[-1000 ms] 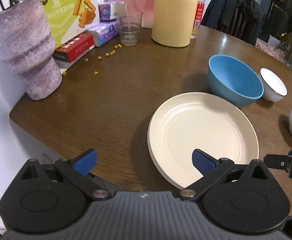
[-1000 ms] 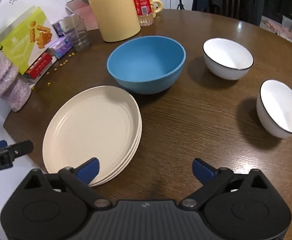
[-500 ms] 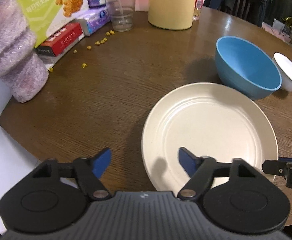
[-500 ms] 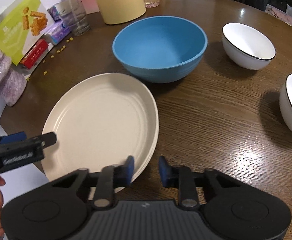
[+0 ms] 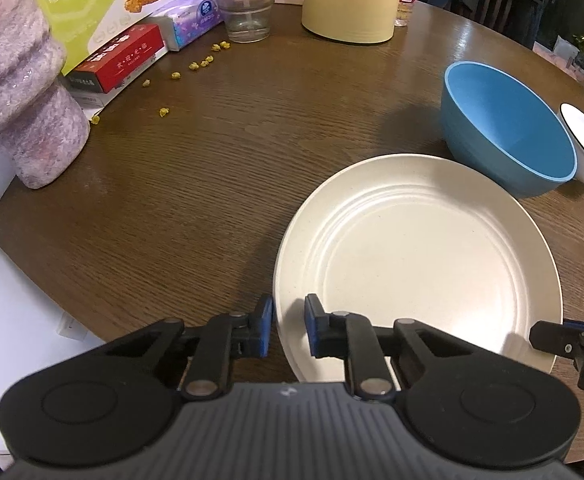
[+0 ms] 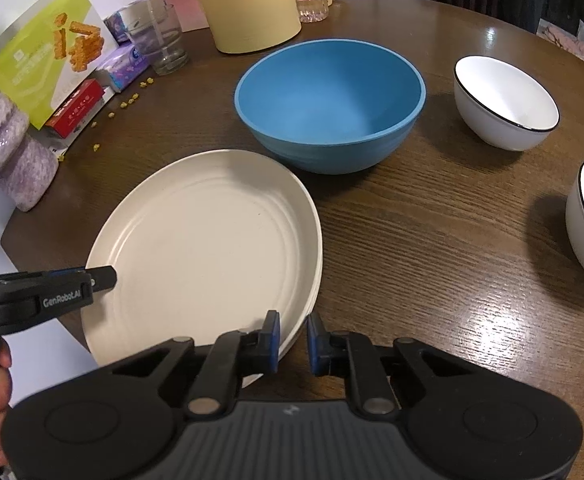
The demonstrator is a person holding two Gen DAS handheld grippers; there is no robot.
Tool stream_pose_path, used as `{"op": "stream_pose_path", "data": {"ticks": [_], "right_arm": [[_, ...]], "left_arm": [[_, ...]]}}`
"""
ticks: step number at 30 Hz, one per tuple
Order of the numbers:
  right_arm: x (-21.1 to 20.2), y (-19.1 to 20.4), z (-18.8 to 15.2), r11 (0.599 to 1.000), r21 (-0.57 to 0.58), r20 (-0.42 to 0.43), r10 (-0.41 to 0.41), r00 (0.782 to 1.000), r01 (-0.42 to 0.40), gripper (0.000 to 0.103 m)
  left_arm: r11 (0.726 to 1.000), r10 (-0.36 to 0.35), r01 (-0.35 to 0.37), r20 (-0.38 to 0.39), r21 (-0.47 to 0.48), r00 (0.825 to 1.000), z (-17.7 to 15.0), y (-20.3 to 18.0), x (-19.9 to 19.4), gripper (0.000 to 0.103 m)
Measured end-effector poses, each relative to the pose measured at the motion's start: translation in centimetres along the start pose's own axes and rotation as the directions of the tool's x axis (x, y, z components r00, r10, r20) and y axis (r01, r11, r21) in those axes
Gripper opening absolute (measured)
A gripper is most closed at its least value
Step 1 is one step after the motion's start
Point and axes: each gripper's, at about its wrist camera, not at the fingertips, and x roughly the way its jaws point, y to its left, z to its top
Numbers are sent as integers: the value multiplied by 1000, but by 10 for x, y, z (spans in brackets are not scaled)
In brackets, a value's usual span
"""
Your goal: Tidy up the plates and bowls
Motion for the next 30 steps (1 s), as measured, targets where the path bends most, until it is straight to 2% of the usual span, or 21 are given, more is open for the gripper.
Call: {"op": "stream_pose_path", "data": {"ticks": [11, 16, 26, 27, 28, 30], "right_arm": [[2, 24, -2, 989, -107, 6, -105, 994, 105, 14], [4, 38, -1, 972, -164, -2, -174, 985, 171, 14], [4, 37, 4, 978, -139, -28, -164, 986, 158, 16], [5, 36, 6, 980, -131, -34, -156, 987, 150, 17], [4, 34, 7, 983, -119, -36, -147, 988, 142, 17], [0, 28, 7, 989, -92, -31, -116, 993, 112, 26]], "left_arm": [[1000, 18, -18, 24, 22, 1000, -3, -4, -6, 15], [999, 25, -26, 26, 28, 999, -4, -5, -8, 15], [1000, 15, -16, 38, 26, 999, -6, -5, -9, 17], [1000, 15, -17, 42, 26, 999, -6, -5, -10, 18], [1000, 14, -16, 48, 26, 999, -5, -5, -12, 24], [1000, 16, -18, 66, 24, 998, -4, -4, -18, 38]]}}
